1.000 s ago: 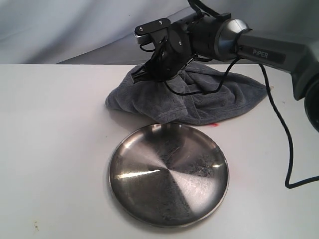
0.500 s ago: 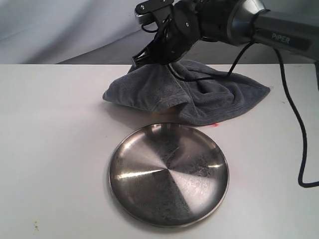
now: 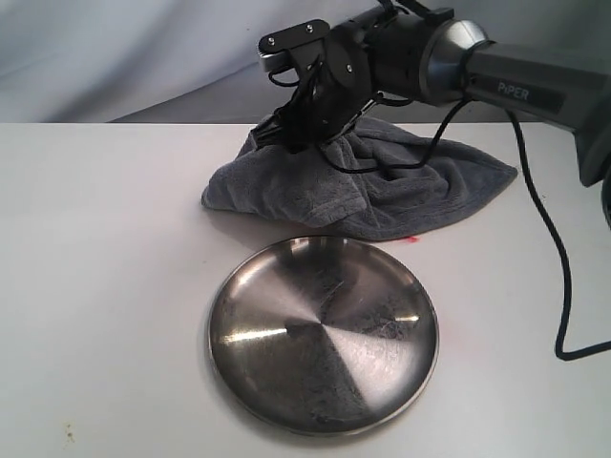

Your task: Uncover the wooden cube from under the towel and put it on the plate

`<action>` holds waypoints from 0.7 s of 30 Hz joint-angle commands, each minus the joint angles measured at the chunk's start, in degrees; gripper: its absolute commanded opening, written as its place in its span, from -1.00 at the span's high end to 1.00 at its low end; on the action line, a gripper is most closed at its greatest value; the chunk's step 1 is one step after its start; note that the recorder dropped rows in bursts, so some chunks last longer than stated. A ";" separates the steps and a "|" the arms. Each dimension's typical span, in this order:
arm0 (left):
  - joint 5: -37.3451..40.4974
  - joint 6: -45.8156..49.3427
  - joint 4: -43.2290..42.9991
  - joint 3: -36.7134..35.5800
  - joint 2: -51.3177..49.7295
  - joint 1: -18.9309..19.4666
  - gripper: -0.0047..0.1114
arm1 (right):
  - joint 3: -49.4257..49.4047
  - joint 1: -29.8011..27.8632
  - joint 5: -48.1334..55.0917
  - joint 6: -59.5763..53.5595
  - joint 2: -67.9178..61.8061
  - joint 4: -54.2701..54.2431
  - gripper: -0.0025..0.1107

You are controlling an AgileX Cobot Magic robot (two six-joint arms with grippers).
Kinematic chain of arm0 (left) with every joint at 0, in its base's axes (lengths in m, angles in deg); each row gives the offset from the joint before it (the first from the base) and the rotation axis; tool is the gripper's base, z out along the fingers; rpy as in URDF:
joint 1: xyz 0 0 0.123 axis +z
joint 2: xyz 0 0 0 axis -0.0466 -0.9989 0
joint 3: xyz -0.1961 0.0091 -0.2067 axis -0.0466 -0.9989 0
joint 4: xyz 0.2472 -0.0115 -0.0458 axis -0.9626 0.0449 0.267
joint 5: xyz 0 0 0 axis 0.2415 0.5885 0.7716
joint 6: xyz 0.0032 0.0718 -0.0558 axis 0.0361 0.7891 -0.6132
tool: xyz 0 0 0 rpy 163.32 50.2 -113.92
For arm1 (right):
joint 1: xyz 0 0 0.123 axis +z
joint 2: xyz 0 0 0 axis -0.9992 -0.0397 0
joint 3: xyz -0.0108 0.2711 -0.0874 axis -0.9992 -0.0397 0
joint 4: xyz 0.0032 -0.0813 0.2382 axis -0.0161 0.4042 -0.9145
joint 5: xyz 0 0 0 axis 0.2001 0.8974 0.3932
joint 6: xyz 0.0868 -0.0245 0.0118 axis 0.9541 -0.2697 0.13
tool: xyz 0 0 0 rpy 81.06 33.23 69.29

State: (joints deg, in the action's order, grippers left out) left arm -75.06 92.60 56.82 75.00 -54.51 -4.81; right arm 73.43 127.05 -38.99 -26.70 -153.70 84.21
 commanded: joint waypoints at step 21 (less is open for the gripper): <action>-0.62 -0.12 0.14 -0.25 0.24 0.12 0.92 | 0.16 -0.17 -3.12 6.96 4.45 7.01 0.96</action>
State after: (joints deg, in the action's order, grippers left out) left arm -75.06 92.60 56.82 75.00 -54.51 -4.81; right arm 73.43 127.05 -41.39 -22.91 -151.72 85.99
